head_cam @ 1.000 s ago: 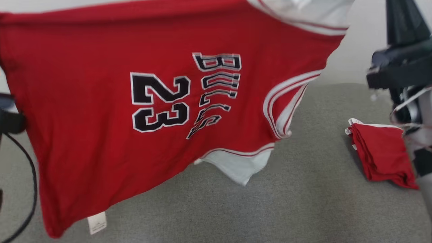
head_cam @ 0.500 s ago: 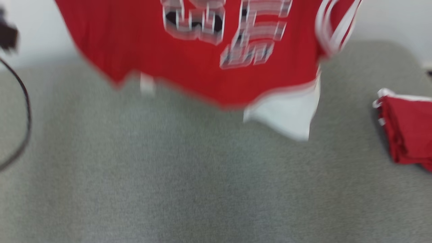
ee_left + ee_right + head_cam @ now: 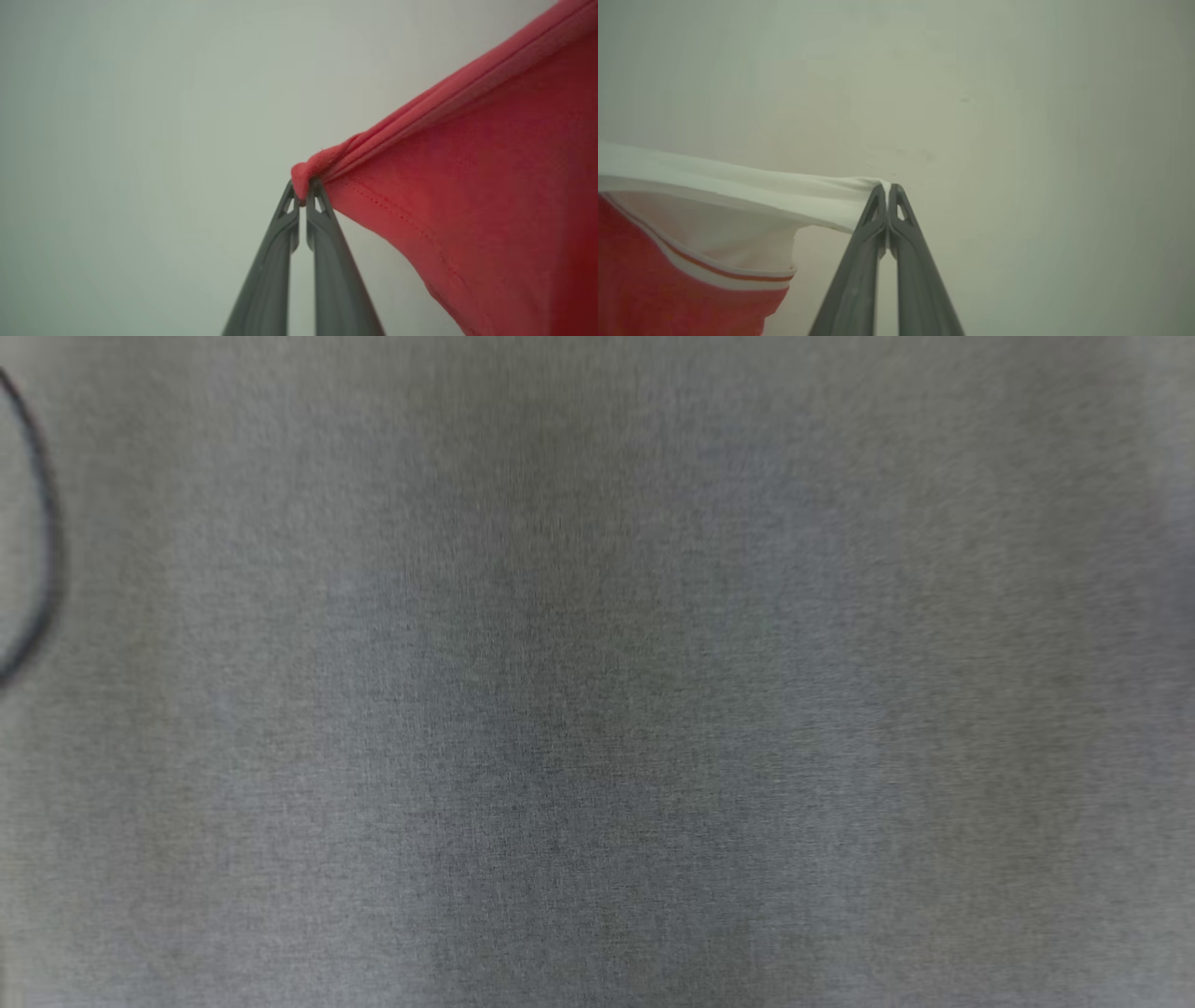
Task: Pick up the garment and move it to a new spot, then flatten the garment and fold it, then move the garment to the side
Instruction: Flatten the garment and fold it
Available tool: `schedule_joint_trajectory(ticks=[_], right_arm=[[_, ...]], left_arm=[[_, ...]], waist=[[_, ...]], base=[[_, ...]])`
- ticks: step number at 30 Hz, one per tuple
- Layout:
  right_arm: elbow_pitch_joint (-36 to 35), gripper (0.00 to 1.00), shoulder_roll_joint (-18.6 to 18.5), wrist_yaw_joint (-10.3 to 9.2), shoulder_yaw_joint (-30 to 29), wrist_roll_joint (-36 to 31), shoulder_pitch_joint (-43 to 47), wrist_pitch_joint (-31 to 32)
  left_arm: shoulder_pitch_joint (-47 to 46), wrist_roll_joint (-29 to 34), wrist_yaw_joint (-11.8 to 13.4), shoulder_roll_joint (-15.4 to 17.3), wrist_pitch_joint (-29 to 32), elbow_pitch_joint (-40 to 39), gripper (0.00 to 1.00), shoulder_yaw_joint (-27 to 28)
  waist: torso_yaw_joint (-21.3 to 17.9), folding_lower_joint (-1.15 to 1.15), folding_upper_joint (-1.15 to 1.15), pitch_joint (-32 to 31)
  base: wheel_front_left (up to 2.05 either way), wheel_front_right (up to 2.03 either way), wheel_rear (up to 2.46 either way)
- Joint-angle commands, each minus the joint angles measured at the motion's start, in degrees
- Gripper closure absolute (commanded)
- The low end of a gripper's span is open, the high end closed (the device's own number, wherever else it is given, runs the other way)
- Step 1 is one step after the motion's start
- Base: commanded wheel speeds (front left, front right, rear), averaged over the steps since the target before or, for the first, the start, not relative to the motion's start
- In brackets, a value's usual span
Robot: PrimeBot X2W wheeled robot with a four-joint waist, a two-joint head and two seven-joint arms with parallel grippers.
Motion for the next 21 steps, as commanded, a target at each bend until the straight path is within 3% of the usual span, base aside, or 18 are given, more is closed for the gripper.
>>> schedule_joint_trajectory(ticks=[1, 4, 5, 11, 21], right_arm=[[-2.32, 1.0, -1.05, -0.63, -1.94, 2.44, 5.77, 0.08], [-9.17, 1.0, 0.21, -0.59, -5.13, 5.94, 17.99, 0.06], [-9.17, 1.0, 0.21, -0.59, -5.13, 5.94, 17.99, 0.06], [-19.61, 1.0, 7.33, -0.48, -12.13, 9.01, 44.78, 0.03], [-19.64, 1.0, 19.46, -0.47, -17.77, 8.9, 71.03, 0.01]], left_arm=[[4.53, -1.35, 1.16, -0.6, 0.04, -0.2, 1.0, 1.19], [11.29, -2.94, 1.59, -3.15, 0.0, -3.44, 1.0, 1.69], [11.29, -2.94, 1.59, -3.15, 0.0, -3.44, 1.0, 1.69], [29.8, -4.6, 1.44, -8.69, -0.03, -7.93, 1.0, 3.28], [56.1, -5.55, -0.67, -17.22, -0.07, -8.79, 1.0, 8.95]], waist=[[1.57, -0.03, -0.02, 4.87], [1.44, -0.03, -0.02, 4.96], [1.44, -0.03, -0.02, 4.96], [0.24, -0.03, -0.02, 0.52], [-4.21, -0.03, -0.02, -11.66]], base=[[0.0, 0.0, 0.0], [0.0, 0.0, 0.0], [0.0, 0.0, 0.0], [0.0, 0.0, 0.0], [0.0, 0.0, 0.0]])
